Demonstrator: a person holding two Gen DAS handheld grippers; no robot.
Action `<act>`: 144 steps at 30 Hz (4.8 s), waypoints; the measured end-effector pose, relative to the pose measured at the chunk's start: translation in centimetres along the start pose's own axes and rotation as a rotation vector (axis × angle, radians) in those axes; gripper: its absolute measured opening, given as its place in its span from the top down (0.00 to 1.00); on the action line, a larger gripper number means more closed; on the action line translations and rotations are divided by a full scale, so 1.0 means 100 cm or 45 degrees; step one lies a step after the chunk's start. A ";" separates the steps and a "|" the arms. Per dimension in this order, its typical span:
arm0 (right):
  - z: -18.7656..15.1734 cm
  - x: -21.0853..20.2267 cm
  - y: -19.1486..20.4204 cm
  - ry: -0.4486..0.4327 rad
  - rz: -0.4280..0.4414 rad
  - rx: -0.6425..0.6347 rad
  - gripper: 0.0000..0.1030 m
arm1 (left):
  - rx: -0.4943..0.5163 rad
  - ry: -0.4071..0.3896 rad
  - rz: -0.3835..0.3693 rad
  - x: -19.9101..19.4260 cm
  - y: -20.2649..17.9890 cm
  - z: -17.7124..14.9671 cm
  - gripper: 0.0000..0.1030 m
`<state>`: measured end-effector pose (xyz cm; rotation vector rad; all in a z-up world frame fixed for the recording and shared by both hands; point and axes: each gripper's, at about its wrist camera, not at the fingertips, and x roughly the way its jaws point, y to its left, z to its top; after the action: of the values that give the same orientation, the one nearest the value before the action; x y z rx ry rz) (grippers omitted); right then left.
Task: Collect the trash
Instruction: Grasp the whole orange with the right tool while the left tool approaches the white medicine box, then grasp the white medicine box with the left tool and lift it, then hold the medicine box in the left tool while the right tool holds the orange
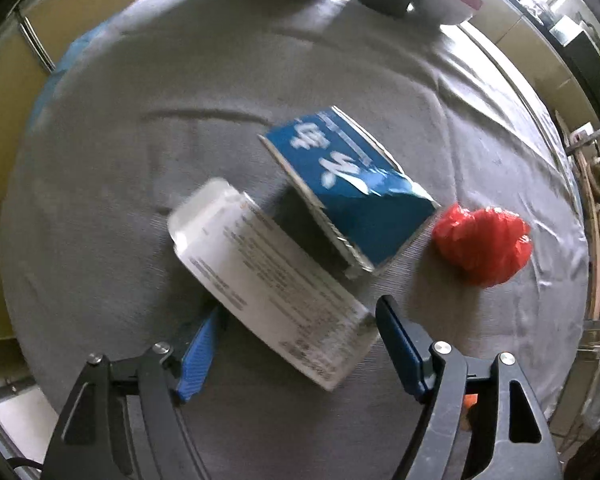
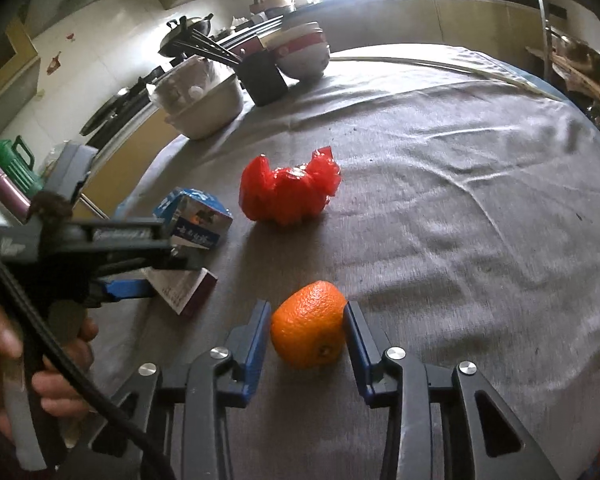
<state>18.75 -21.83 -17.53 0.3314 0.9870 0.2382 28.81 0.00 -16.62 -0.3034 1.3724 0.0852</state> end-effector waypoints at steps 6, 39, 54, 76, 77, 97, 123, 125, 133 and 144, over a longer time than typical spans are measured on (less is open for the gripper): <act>-0.006 -0.009 -0.004 -0.015 0.026 0.027 0.61 | 0.062 -0.074 0.094 0.003 -0.014 -0.004 0.25; -0.041 -0.046 -0.007 -0.017 -0.054 -0.028 0.41 | 0.626 -0.141 -0.020 -0.028 0.002 -0.117 0.43; -0.041 -0.028 -0.013 0.010 -0.056 0.005 0.56 | 0.547 -0.113 -0.039 -0.021 0.013 -0.117 0.48; -0.042 -0.068 -0.004 -0.145 -0.053 -0.042 0.60 | 0.689 -0.466 0.130 -0.075 -0.025 -0.131 0.53; -0.042 -0.069 -0.004 -0.147 -0.050 -0.042 0.60 | 0.692 -0.471 0.131 -0.077 -0.025 -0.131 0.53; -0.042 -0.068 -0.025 -0.140 -0.032 0.053 0.60 | 0.706 -0.440 0.142 -0.074 -0.032 -0.144 0.53; -0.037 -0.035 0.013 -0.053 -0.001 -0.038 0.60 | 0.465 -0.469 0.163 -0.081 0.036 -0.111 0.53; -0.036 -0.035 0.014 -0.053 0.002 -0.042 0.60 | 0.466 -0.473 0.160 -0.082 0.036 -0.112 0.53; -0.035 -0.044 0.014 -0.080 0.021 -0.039 0.60 | 0.474 -0.489 0.150 -0.090 0.030 -0.113 0.53; -0.036 -0.061 0.006 -0.138 0.042 -0.017 0.60 | 0.506 -0.549 0.144 -0.100 0.013 -0.118 0.53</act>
<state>12.41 -22.78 -14.43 0.3451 0.8731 0.2540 15.32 -0.68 -9.03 0.1233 0.9489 -0.0288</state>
